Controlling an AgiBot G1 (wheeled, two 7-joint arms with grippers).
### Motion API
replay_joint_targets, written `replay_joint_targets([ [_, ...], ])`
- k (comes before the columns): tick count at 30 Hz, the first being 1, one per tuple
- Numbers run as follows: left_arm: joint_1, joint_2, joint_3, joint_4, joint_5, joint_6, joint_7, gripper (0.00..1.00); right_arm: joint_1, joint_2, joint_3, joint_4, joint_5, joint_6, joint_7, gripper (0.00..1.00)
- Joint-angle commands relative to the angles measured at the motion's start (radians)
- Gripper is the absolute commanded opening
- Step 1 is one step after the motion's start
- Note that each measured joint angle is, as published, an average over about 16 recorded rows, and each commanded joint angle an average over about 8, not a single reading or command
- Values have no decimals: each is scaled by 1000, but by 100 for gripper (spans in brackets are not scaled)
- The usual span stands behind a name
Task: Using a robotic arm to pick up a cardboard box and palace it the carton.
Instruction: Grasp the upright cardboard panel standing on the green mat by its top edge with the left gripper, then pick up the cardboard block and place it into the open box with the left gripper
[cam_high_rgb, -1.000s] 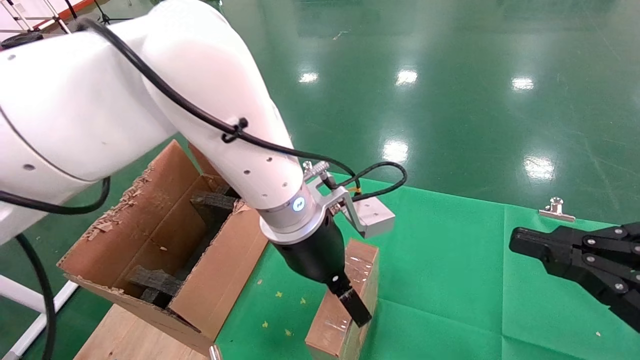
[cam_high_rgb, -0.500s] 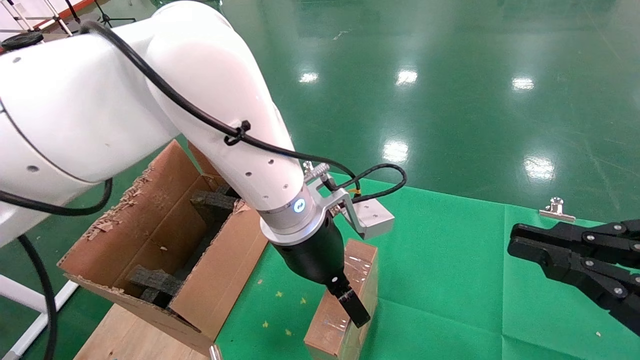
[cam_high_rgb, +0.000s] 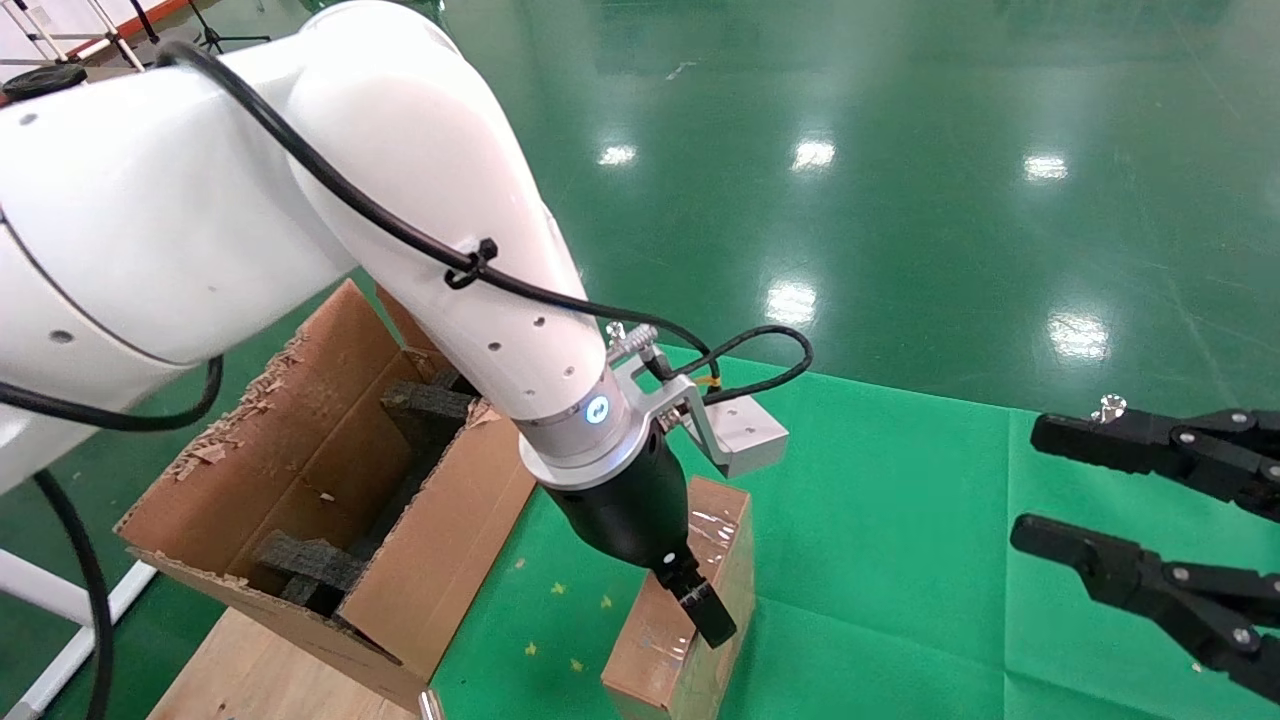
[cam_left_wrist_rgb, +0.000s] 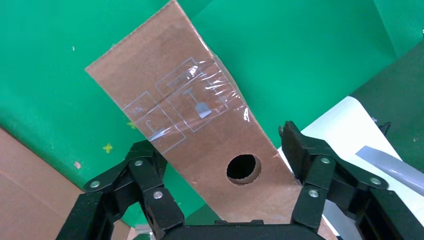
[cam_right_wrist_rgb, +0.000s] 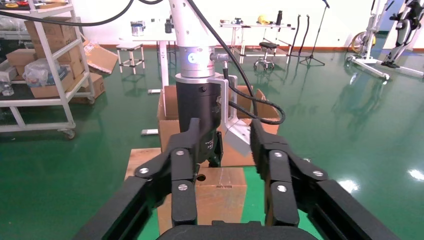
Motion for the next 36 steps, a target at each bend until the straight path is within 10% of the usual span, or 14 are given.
replay_joint_targets([
  [1, 0, 0, 0, 0, 0, 0, 0, 0, 0, 0, 0, 0, 0, 0, 0, 100],
  [14, -47, -48, -33, 6, -16, -15, 50, 0, 0, 0, 0, 0, 0, 0, 0, 100],
  [36, -356, -456, -140, 422, 210, -70, 561, 0, 0, 0, 0, 0, 0, 0, 0, 100],
])
